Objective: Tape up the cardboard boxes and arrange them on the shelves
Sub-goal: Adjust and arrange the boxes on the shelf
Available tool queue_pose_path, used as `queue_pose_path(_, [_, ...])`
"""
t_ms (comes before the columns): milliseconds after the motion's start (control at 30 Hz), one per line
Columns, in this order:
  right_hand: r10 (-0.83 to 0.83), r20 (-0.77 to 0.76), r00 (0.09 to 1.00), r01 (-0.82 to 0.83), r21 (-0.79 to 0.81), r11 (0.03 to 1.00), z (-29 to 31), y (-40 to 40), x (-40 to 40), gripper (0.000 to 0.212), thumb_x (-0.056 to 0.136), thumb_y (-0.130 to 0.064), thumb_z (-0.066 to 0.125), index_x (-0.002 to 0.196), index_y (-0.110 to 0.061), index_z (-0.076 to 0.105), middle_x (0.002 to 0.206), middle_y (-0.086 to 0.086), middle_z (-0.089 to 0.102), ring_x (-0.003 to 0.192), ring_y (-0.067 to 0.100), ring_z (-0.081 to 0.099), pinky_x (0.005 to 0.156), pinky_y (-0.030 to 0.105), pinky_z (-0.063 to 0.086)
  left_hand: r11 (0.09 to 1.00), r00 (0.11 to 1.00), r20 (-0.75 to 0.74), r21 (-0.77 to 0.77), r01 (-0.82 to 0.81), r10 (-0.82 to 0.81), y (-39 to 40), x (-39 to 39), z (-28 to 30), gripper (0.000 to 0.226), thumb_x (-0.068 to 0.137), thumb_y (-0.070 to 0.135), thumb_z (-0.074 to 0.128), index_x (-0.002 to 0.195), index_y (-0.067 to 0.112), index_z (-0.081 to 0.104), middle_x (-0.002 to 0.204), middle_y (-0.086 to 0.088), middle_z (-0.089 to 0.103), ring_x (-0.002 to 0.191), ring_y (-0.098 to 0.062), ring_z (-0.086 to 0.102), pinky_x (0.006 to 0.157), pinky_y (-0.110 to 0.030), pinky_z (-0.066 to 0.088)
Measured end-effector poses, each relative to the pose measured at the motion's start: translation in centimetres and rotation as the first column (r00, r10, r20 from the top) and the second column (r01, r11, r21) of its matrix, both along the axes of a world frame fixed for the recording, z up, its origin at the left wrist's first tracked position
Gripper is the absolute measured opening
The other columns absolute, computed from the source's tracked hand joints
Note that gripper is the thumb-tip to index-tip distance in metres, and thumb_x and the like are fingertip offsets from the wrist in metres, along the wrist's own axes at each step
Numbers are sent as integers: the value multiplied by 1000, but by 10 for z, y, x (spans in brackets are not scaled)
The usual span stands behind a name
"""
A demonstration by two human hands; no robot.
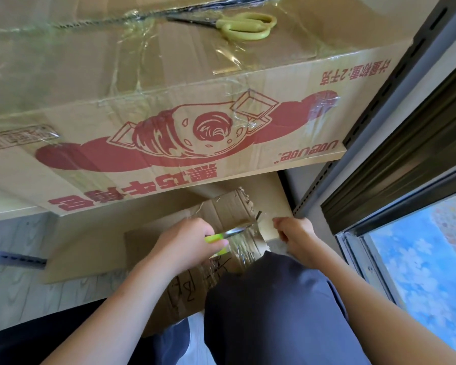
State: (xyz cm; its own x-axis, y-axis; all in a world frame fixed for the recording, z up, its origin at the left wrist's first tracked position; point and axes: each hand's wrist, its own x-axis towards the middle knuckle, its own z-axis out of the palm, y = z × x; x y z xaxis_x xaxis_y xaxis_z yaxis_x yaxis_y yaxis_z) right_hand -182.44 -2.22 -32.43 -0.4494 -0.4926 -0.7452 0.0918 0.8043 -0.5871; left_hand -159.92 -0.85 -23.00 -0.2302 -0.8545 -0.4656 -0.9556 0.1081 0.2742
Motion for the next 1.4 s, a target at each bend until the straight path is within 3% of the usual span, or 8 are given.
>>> queue_pose_path(167, [-6,-101,995,7,6,1000,-37,-8,3,13,78,-12,74,88,-3,72,76,10,62,72,25,59,69,31,48,991,963,263,-130,-30,63,-7,-10,-18,55,85,67,51,63,17,52,63,4,52,60,-16,49,53,-27,33])
queue_pose_path(400, [218,-98,971,-208,104,973,-66,-20,27,19,76,-13,66,91,-3,72,84,11,72,85,28,69,81,36,59,996,982,182,-86,-25,41,-7,7,-33,56,88,62,42,65,13,53,61,1,54,56,-13,50,48,-27,30])
queue_pose_path(633, [629,-246,738,-571,269,776,-60,-25,30,66,85,-40,70,132,-4,41,132,15,46,116,34,56,96,38,49,998,984,168,-53,-46,54,-5,12,-42,52,86,61,45,69,13,55,64,0,55,57,-11,49,49,-27,31])
queue_pose_path(767, [402,-642,653,-622,-152,768,-34,-15,37,43,96,-47,52,121,-11,54,126,10,52,103,27,58,80,34,48,998,993,106,10,-58,56,-8,9,-43,54,85,64,46,67,14,57,61,1,60,59,-14,56,53,-28,40])
queue_pose_path(833, [443,-775,450,-830,-180,528,-22,-13,57,53,100,-52,35,136,-15,46,141,7,46,121,28,49,96,39,44,997,994,84,30,-75,73,-9,10,-42,55,83,65,48,70,13,61,58,2,66,61,-14,62,58,-27,45])
queue_pose_path(933, [585,-811,24,-982,91,165,-36,-18,73,64,102,-53,16,157,-22,8,164,-4,-1,151,22,-5,122,40,11,995,997,3,65,-72,72,-11,15,-39,56,83,67,50,66,15,62,58,3,67,66,-14,64,62,-28,50])
queue_pose_path(1133, [565,-824,-55,-959,201,200,-53,-31,73,58,104,-44,13,156,-27,-6,160,-10,-17,149,19,-20,123,37,-2,980,994,14,167,-109,108,-1,100,-14,56,92,57,49,63,10,61,54,-3,66,54,-16,64,56,-24,47])
queue_pose_path(1400, [605,-795,-54,-940,245,238,-45,-52,88,59,102,-44,12,157,-27,-4,165,-4,-1,151,20,-12,123,37,0,959,903,327,-139,-247,280,18,167,-36,71,83,81,37,61,17,59,56,4,64,59,-14,64,53,-24,46])
